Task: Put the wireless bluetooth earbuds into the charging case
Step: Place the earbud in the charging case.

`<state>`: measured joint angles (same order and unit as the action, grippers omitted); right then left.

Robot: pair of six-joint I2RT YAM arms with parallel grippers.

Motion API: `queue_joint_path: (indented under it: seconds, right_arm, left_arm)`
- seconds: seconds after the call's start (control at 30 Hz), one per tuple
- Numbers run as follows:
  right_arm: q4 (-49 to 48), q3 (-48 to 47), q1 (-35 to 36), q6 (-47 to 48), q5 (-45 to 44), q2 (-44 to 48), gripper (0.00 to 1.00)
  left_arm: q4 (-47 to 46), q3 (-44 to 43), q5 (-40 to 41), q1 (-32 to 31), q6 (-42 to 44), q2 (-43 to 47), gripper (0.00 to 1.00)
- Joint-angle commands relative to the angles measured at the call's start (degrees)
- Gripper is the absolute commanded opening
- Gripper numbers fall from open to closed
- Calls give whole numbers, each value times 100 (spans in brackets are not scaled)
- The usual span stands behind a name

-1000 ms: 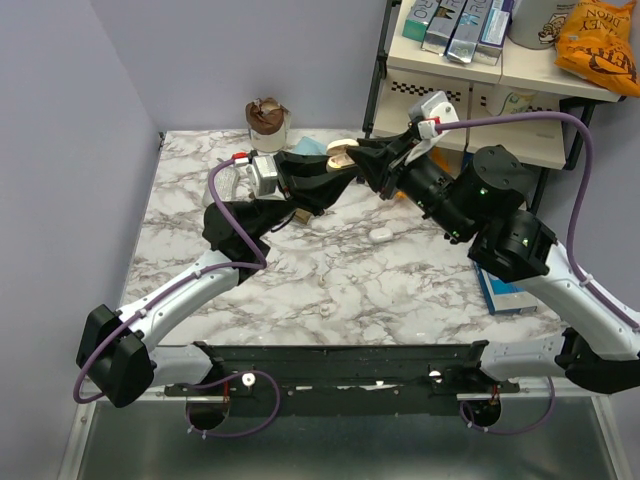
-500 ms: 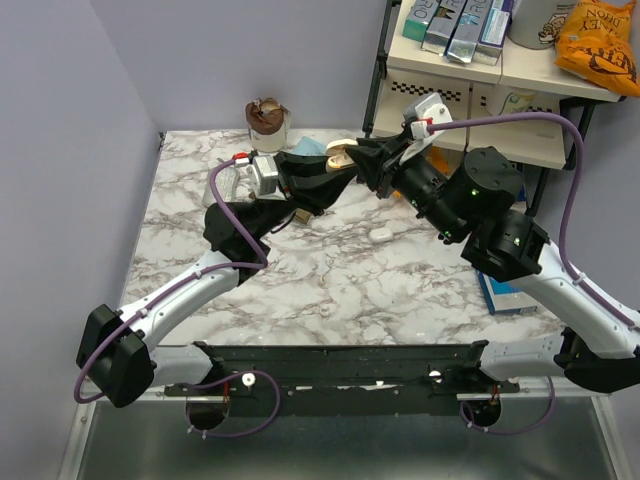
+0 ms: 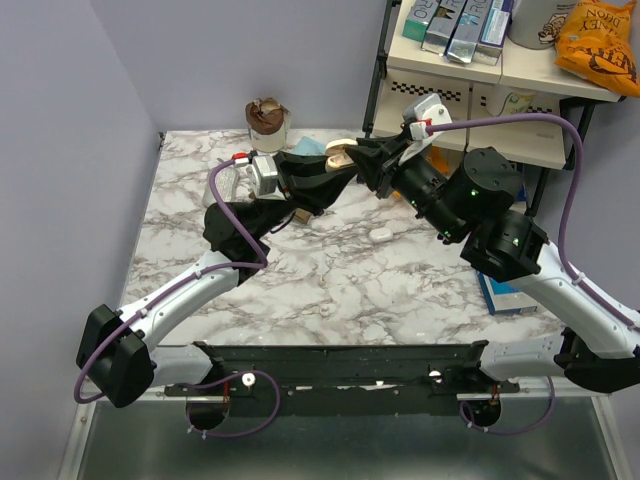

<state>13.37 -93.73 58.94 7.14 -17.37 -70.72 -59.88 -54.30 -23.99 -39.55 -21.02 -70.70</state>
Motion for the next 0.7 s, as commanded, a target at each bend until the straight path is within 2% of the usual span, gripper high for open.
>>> queue_joint_path:
  seconds: [0.0,0.3,0.43,0.67]
  right_arm:
    - [149,-22,30,7,-65,-12,11]
    - [228,-154,39,-37,-30,-65,26]
    - [245,-189,39,-72,-39,-91,37]
    - [280,-242,39,-90,-48,-118,47]
  left_arm:
    - [-252,-54,43,9,-8,82,0]
    - [-296,-28,61,9,-25,82,0]
    - [-296,-10,70,9,1,82,0]
    - [-314,8,87,9,-8,82,0]
